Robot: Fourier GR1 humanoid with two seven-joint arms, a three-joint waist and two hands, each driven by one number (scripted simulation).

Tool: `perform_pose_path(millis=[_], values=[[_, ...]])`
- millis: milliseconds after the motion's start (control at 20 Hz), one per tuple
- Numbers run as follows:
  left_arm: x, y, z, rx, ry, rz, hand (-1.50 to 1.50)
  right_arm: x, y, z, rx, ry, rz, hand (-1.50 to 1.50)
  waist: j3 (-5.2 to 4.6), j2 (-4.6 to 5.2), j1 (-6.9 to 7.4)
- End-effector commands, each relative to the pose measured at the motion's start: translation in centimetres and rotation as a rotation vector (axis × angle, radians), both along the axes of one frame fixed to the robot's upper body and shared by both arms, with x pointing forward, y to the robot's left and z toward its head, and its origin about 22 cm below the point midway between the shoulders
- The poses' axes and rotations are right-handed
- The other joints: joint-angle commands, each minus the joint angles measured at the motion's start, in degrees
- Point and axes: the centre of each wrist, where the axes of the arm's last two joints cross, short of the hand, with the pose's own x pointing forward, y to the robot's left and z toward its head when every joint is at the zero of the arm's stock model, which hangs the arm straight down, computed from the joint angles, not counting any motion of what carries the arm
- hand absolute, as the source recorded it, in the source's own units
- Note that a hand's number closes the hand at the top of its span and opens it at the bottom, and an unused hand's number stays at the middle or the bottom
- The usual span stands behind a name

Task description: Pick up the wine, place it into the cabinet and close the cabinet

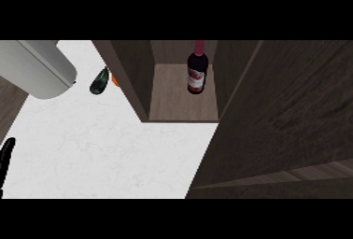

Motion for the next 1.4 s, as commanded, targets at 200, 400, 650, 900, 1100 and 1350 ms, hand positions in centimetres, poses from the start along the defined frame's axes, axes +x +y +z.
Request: perform_pose_path(millis=[200, 400, 650, 900, 1100, 1350], values=[[1.0, 2.8, 1.0, 0.016, 0.022, -0.002, -1.50, -2.6, 3.4, 1.3, 0.068, -0.091, 0.116, 1.50, -0.13, -0.22, -0.02], [1.3, 2.6, 0.4, -0.006, 0.001, -0.021, -1.50, -1.2, 5.2, 0.7, 0.062, -0.165, 0.084, 1.50, -0.17, 0.00, 0.48], [2.1, 2.7, 1.3, -0.039, 0.006, -0.049, -1.50, -0.2, 6.7, 1.8, 0.046, -0.179, 0.017, 1.50, -0.19, 0.30, 0.67], [2.0, 1.9, 1.6, -0.052, 0.003, -0.093, -1.50, 1.6, 7.6, 3.1, 0.028, -0.180, 0.033, 1.50, -0.11, 0.50, 1.76], [2.2, 1.9, 1.5, -0.055, 0.018, -0.074, -1.50, 2.6, 8.7, 3.9, 0.067, -0.163, 0.010, 1.50, -0.18, 0.52, 2.25], [2.8, 1.2, 1.0, -0.065, 0.009, -0.074, -1.50, 6.2, 11.0, 6.9, 0.067, -0.185, 0.004, 1.50, -0.08, 0.65, 2.26]])
